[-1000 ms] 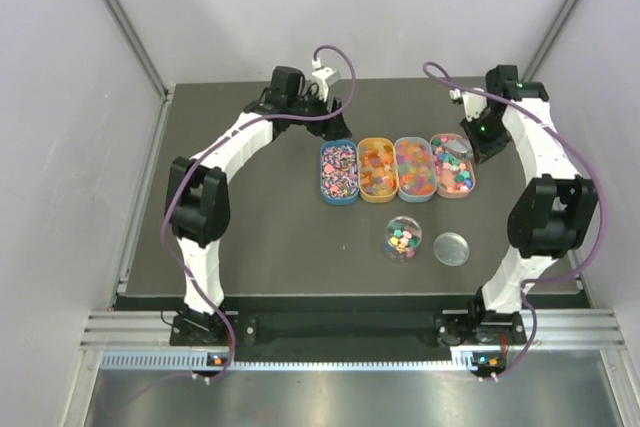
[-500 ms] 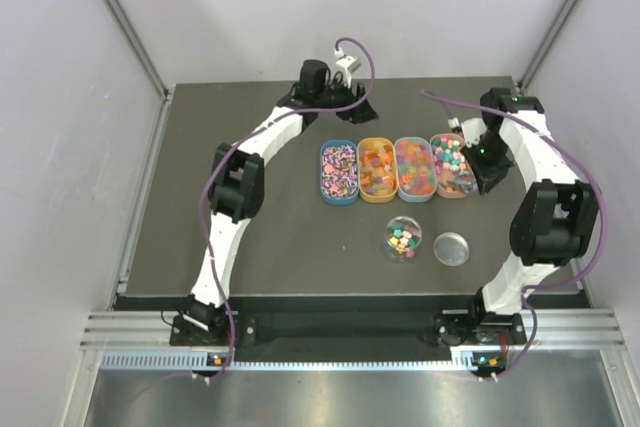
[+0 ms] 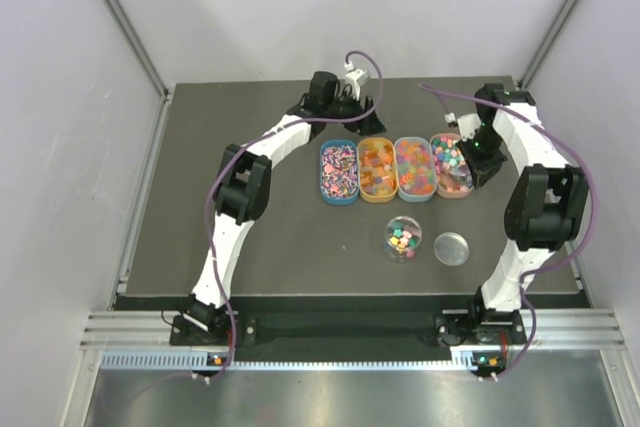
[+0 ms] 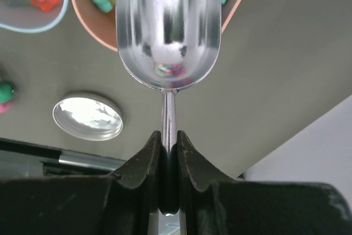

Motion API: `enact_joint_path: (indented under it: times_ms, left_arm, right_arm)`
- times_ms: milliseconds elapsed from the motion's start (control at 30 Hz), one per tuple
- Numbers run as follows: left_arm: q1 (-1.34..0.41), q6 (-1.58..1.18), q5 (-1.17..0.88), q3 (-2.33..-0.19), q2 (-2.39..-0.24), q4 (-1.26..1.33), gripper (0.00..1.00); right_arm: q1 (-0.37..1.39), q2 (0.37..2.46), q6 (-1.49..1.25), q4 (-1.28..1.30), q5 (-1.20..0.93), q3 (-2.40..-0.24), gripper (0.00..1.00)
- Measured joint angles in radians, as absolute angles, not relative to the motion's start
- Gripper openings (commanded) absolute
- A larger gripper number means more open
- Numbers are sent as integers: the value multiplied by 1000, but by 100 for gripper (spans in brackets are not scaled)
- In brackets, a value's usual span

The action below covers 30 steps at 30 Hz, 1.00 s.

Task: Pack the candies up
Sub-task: Scoop the fake candies from the storage box.

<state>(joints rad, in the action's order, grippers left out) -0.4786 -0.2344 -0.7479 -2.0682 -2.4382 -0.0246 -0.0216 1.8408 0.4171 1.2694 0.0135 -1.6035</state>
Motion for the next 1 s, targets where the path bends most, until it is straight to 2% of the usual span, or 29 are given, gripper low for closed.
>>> enact_joint_path:
  times_ms: [833,1000]
  left_arm:
    - [-479,-218,-770,-1947,-2395,-25,70]
    - [-481,-211,-770,-1924,-2386,-26,70]
  right_arm:
    - [1,1894,309,1154,-63,-1510,0]
    - [1,1879,286,1076,-72,-1426,0]
